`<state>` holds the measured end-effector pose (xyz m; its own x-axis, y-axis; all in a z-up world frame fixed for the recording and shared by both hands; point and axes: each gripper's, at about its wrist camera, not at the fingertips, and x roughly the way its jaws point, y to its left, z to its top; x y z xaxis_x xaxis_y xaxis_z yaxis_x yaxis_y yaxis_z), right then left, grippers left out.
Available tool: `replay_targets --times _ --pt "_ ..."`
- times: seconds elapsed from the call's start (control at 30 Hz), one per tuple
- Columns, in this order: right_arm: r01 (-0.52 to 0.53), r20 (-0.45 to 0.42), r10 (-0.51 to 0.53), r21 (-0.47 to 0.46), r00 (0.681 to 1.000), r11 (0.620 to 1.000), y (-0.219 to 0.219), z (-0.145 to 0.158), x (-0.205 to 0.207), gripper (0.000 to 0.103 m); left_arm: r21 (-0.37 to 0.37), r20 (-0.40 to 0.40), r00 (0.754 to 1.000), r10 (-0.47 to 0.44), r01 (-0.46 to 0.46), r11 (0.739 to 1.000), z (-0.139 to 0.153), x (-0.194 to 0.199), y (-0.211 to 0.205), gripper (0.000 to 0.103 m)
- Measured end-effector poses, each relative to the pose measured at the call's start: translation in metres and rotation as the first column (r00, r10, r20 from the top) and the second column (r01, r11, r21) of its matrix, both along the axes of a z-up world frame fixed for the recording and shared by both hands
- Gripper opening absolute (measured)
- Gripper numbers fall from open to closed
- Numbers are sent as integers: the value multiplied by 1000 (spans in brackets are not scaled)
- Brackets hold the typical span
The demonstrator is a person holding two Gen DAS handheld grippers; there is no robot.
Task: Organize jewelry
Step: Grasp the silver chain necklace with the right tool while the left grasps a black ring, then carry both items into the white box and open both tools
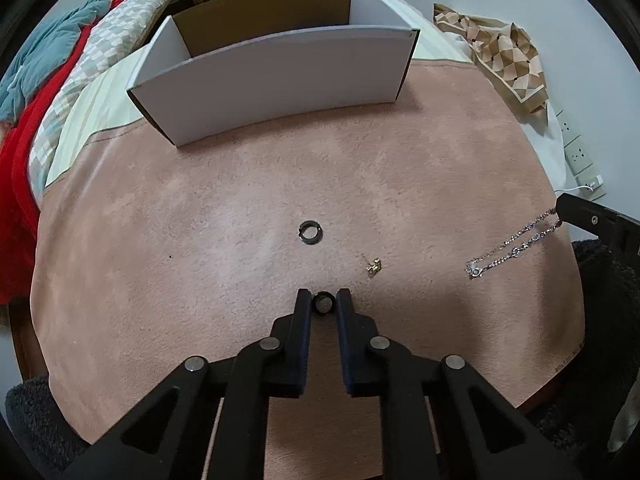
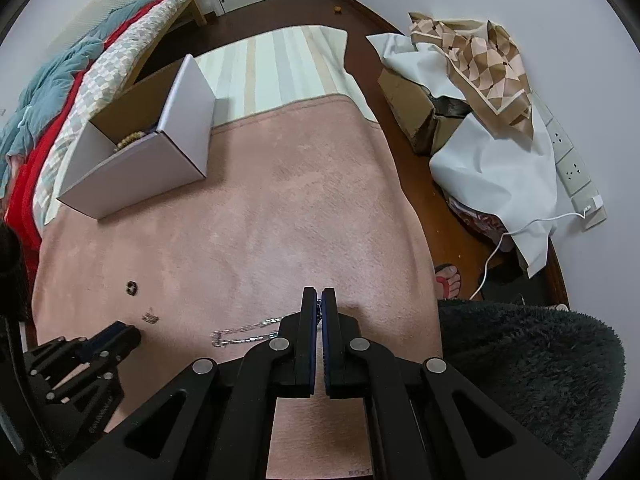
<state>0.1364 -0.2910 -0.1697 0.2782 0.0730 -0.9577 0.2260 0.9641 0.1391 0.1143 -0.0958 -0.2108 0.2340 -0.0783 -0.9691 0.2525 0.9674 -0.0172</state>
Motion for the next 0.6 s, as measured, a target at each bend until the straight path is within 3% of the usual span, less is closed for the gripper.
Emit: replay_targets --times 0.23,0.6 --pt "-30 73 27 40 997 999 9 36 3 2 -27 78 997 5 -2 1000 34 -1 5 10" --pt "-124 253 99 85 962 989 29 127 43 2 -95 256 965 54 -30 995 124 39 20 10"
